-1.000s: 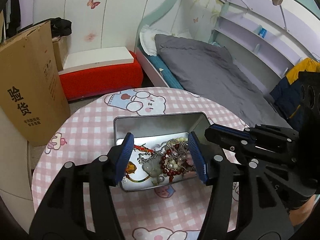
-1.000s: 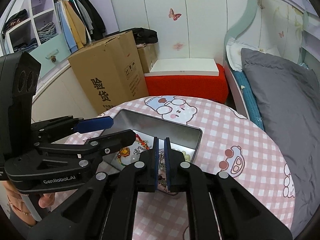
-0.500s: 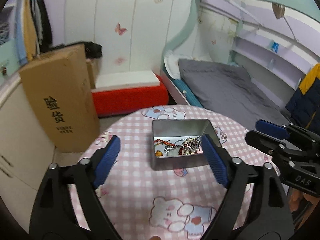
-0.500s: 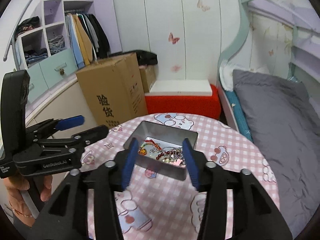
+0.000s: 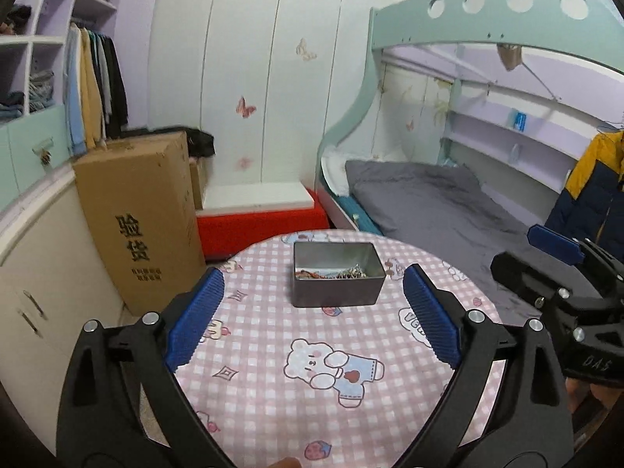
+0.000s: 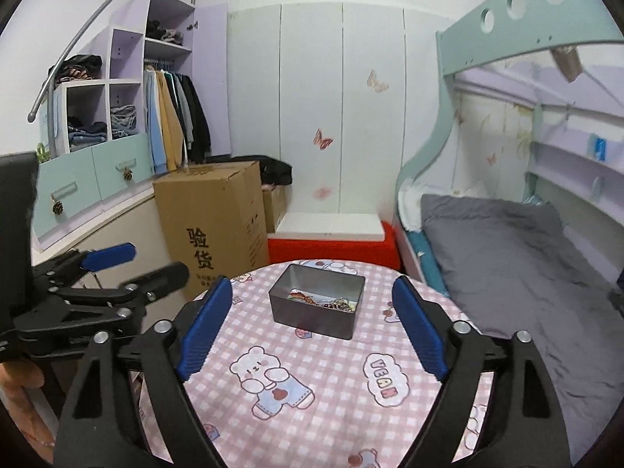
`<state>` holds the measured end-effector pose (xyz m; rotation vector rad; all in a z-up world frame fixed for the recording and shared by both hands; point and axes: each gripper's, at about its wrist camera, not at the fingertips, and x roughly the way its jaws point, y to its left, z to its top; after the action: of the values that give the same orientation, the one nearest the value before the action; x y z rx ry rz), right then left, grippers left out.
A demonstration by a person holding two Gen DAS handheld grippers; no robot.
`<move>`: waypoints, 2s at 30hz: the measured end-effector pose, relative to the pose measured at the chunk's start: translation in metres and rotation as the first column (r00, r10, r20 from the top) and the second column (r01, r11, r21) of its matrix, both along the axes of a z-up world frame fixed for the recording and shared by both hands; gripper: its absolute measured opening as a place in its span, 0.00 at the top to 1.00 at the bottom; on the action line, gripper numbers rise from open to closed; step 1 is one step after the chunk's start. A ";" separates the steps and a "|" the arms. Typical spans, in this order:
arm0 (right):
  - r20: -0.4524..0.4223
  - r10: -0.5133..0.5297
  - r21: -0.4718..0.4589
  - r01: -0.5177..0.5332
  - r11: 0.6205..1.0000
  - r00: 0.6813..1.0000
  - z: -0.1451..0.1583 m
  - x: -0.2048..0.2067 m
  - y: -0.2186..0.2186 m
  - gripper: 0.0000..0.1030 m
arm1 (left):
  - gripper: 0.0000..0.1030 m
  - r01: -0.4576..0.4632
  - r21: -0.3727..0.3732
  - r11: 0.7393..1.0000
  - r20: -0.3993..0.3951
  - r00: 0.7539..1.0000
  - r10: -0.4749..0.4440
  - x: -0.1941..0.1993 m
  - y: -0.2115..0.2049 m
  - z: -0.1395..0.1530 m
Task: Organize jewelry
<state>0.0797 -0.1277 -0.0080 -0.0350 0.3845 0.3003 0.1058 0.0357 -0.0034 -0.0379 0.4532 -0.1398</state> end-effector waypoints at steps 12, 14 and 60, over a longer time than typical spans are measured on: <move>0.110 -0.026 0.003 0.026 1.000 0.994 0.021 -0.062 0.003 0.15 | 0.08 -0.022 0.037 0.999 0.129 0.992 0.018 -0.072 -0.008 0.031; 0.121 -0.025 0.012 0.024 1.000 0.992 0.025 -0.069 0.003 0.15 | 0.08 -0.016 0.030 0.999 0.153 0.988 0.012 -0.082 -0.007 0.038; 0.281 -0.059 -0.017 0.066 0.998 0.958 0.050 -0.130 0.001 0.08 | 0.07 -0.109 0.058 0.992 0.340 0.937 0.083 -0.150 -0.012 0.059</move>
<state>-0.0506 -0.1268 0.0423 -0.0901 0.1075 0.2236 -0.0442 0.0235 0.0554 0.0383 0.1125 -0.0304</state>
